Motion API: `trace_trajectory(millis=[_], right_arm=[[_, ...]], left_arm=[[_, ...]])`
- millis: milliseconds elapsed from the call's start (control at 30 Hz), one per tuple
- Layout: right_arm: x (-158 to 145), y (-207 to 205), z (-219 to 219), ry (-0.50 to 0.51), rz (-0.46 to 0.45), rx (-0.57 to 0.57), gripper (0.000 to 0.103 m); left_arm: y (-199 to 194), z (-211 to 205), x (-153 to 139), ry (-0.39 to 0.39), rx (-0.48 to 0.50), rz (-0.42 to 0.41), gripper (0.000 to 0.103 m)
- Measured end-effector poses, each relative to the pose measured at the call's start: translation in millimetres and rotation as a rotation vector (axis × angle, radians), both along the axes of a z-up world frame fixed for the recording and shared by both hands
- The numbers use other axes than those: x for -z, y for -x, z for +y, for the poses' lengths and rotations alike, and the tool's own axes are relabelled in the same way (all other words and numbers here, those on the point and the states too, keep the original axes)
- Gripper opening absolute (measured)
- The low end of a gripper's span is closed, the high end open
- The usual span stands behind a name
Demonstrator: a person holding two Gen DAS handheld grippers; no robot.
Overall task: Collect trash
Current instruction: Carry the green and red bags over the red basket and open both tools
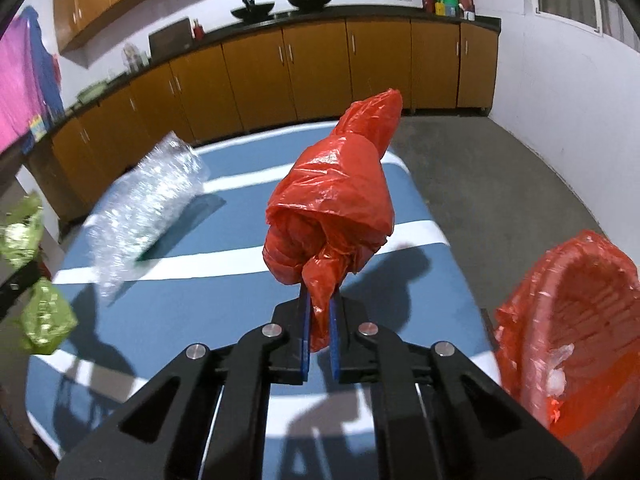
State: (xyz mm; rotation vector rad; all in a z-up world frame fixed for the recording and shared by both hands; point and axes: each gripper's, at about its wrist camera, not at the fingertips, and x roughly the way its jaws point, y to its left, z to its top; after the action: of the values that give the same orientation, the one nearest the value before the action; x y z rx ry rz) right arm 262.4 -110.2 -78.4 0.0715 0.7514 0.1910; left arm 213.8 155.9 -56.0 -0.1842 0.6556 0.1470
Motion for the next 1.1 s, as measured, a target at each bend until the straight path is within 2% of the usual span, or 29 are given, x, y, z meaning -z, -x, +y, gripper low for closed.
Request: trace_trajectory(millis=[167, 300, 500, 733, 1100], right_arm=[[-25.8, 24.9, -16.1, -0.03, -0.058, 0.012, 0.008], [-43.1, 41.9, -23.4, -0.017, -0.103, 0.022, 0.008], [-57.0, 65.5, -43.5, -0.028, -0.137, 0.047, 0.008], [-62.7, 88.2, -70.4, -0.041, -0.158, 0.097, 0.008], [-60.3, 113.1, -130.2, -0.07, -0.144, 0.245, 0.008]], left_arm=[[5.3, -19.3, -11.4, -0.012, 0.05, -0.023, 0.022], [7.4, -37.7, -20.9, -0.012, 0.098, -0.041, 0.022], [10.3, -64.6, -30.5, -0.008, 0.162, -0.057, 0.022], [15.0, -101.8, -40.6, -0.001, 0.244, -0.078, 0.022], [15.3, -165.6, -54.2, 0.033, 0.388, -0.104, 0.022]])
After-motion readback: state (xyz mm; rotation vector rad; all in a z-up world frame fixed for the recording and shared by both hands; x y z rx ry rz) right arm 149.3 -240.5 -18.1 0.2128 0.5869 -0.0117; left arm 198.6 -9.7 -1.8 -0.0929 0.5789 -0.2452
